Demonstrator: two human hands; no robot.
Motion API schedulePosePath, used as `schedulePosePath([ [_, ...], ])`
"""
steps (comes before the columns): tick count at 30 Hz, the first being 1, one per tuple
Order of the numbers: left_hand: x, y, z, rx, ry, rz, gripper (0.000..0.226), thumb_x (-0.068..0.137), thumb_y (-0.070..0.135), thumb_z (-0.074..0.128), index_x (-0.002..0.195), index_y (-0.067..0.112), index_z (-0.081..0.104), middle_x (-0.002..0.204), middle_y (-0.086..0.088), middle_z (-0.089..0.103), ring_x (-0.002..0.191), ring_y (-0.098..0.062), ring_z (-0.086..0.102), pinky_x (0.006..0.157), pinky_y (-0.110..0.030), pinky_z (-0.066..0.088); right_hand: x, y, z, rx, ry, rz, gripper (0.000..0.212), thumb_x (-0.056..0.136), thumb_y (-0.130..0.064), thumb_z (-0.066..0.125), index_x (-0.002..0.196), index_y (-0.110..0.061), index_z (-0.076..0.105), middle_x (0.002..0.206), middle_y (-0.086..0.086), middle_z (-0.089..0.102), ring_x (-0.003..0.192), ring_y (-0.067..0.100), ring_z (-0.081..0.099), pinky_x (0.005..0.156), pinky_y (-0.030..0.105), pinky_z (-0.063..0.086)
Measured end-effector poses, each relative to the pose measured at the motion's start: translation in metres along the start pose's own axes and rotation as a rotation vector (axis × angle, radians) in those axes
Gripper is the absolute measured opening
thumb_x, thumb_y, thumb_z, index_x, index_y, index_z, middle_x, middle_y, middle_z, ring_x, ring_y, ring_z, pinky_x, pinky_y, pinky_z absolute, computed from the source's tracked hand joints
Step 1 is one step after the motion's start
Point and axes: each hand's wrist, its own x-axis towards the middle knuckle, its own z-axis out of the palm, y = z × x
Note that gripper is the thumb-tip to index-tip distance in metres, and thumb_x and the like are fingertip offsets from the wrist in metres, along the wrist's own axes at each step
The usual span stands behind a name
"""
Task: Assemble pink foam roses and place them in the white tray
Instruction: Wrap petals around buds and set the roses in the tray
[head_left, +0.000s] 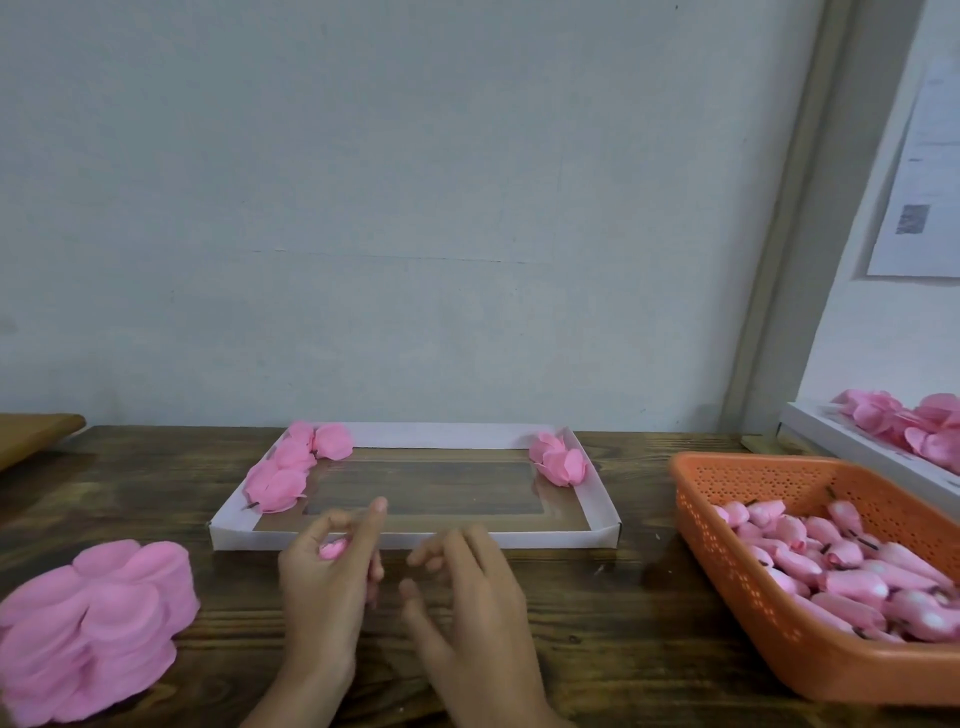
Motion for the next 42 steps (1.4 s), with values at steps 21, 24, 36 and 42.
schedulePosePath([
  [21,-0.020,0.012,0.015,-0.441,-0.407,-0.303,0.070,0.084,0.072,0.040,0.144,0.038,0.055,0.131,-0.014,0.071,0.113,-0.028,0.073,0.074,-0.034,0.063,0.010,0.015,0.001,-0.108,-0.024,-0.026,0.034,0.081,-0.038,0.076,0.115,-0.034,0.076,0.103,-0.020,0.070,0.099,0.001,0.051,0.088,0.006,0.034],
  [24,-0.021,0.010,0.018,-0.477,-0.465,-0.303,0.073,0.082,0.070,0.042,0.150,0.047,0.041,0.135,-0.013,0.067,0.113,-0.027,0.073,0.078,-0.039,0.062,0.021,0.023,-0.009,-0.036,-0.023,0.133,0.023,0.092,-0.048,0.069,0.109,-0.034,0.077,0.093,-0.018,0.071,0.092,0.002,0.060,0.081,0.019,0.047],
  [36,-0.007,-0.013,0.006,0.290,-0.427,0.103,0.013,0.102,0.038,0.058,0.113,0.045,0.060,0.094,0.003,0.070,0.086,-0.015,0.067,0.068,-0.033,0.058,0.127,0.109,-0.068,-0.958,-0.274,0.467,0.043,0.099,-0.051,0.061,0.124,-0.017,0.053,0.104,0.002,0.068,0.085,0.021,0.059,0.071,0.030,0.044],
  [42,-0.004,-0.012,0.002,0.429,-0.408,0.164,0.010,0.103,0.028,0.058,0.107,0.037,0.061,0.089,0.013,0.070,0.085,-0.006,0.066,0.074,-0.026,0.053,0.123,0.136,-0.056,-1.217,-0.479,0.473,0.041,0.103,-0.054,0.045,0.113,-0.020,0.066,0.092,-0.001,0.060,0.087,0.018,0.055,0.075,0.030,0.042],
])
